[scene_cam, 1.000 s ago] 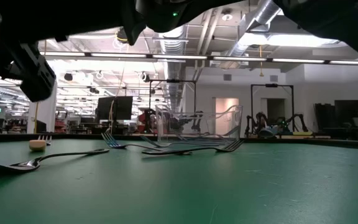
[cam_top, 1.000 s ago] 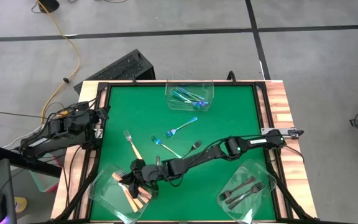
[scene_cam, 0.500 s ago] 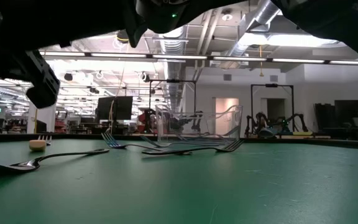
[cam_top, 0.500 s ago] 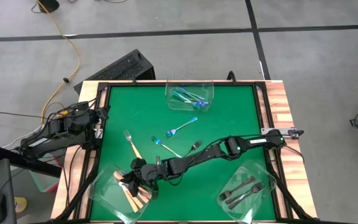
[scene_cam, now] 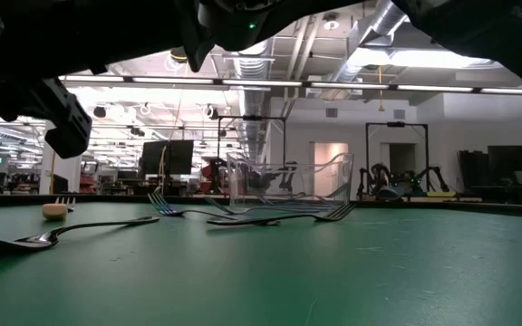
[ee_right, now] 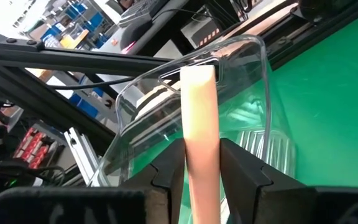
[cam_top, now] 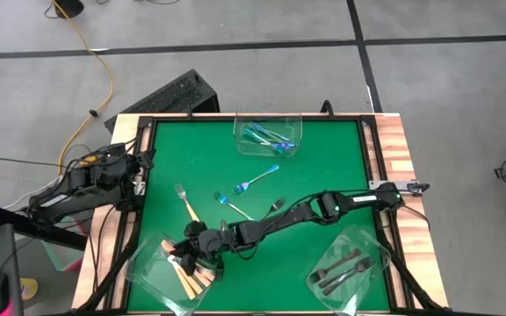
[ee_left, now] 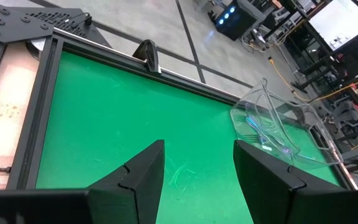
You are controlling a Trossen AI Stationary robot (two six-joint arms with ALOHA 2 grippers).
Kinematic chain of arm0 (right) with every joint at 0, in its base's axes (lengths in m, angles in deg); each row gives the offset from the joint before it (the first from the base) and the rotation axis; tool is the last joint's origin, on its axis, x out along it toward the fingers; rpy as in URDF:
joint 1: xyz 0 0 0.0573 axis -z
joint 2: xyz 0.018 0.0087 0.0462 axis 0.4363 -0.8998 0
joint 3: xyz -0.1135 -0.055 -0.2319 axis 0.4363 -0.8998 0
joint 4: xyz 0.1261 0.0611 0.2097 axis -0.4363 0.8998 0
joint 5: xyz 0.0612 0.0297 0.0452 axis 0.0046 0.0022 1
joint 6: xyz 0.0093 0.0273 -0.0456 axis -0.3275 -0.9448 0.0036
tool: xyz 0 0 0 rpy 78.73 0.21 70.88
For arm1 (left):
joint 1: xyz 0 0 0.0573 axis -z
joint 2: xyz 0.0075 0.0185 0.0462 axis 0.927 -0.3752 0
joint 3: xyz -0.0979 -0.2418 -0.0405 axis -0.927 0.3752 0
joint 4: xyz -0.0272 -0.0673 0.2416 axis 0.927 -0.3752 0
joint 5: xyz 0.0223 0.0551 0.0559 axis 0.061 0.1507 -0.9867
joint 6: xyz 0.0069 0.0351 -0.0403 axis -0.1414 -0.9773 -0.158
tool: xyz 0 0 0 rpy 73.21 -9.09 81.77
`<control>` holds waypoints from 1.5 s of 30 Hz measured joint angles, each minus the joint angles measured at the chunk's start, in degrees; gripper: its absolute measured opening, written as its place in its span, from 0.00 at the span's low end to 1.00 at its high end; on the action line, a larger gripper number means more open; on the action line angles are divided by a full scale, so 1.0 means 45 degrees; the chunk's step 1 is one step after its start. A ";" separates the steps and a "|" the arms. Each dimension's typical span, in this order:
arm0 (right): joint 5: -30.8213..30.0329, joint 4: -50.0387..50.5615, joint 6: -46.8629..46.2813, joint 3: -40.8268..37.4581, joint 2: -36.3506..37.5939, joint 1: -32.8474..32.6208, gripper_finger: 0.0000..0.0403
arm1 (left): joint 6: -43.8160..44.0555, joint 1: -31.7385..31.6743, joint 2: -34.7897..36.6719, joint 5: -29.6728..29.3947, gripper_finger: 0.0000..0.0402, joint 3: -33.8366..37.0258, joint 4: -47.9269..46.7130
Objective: Sort silverware by color (type)
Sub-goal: Put the orange fork into the bottom left transparent bin, then put the blue fork into the top transparent bin
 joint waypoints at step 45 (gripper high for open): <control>-0.1384 1.5503 0.5386 0.0243 0.9324 0.1338 0.43 | 0.0015 0.0000 0.0005 0.0096 0.44 0.0000 -0.0031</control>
